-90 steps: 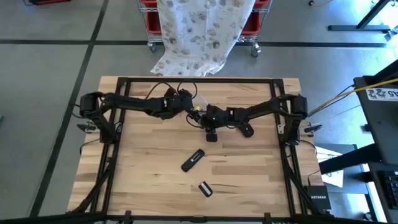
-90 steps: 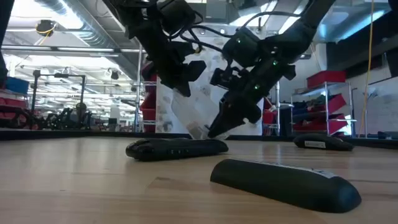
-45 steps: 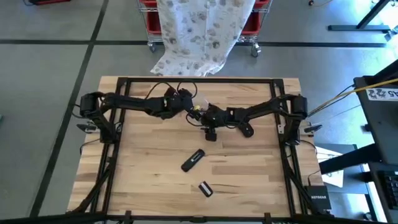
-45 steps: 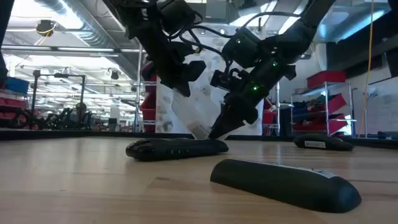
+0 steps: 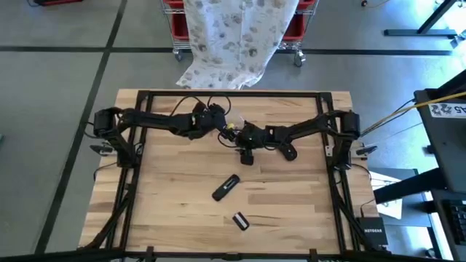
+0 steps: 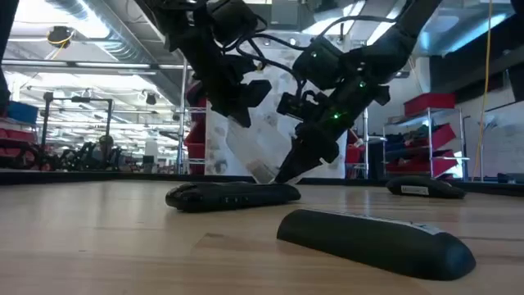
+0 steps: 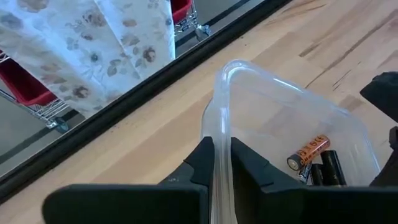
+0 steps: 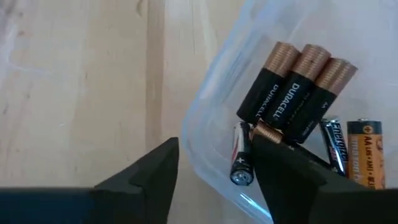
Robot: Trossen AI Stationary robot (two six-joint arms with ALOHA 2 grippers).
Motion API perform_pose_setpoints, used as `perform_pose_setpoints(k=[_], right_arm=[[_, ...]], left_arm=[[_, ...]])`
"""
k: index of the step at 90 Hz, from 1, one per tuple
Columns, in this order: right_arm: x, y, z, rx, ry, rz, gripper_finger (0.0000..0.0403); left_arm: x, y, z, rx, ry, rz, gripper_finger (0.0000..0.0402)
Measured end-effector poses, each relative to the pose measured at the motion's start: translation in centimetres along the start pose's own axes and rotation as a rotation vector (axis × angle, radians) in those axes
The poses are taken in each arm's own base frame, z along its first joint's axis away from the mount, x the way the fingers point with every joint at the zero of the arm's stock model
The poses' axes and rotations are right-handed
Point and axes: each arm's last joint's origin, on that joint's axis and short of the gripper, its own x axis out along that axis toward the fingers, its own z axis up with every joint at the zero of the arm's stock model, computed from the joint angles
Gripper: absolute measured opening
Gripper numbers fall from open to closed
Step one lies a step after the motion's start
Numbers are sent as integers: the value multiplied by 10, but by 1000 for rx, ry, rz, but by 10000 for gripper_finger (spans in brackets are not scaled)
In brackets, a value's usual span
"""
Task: Insert battery
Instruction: Remove the silver battery from the transparent bin
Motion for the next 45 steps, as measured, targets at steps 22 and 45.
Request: perform_pose_setpoints(k=[22,45], right_arm=[[5,1,-1,-12,-14,19,98],[5,1,4,9,-35,18,59]], left_arm=[[0,0,0,-13,0,-7,11],[-2,-2,-1,-14,1,-8,11]])
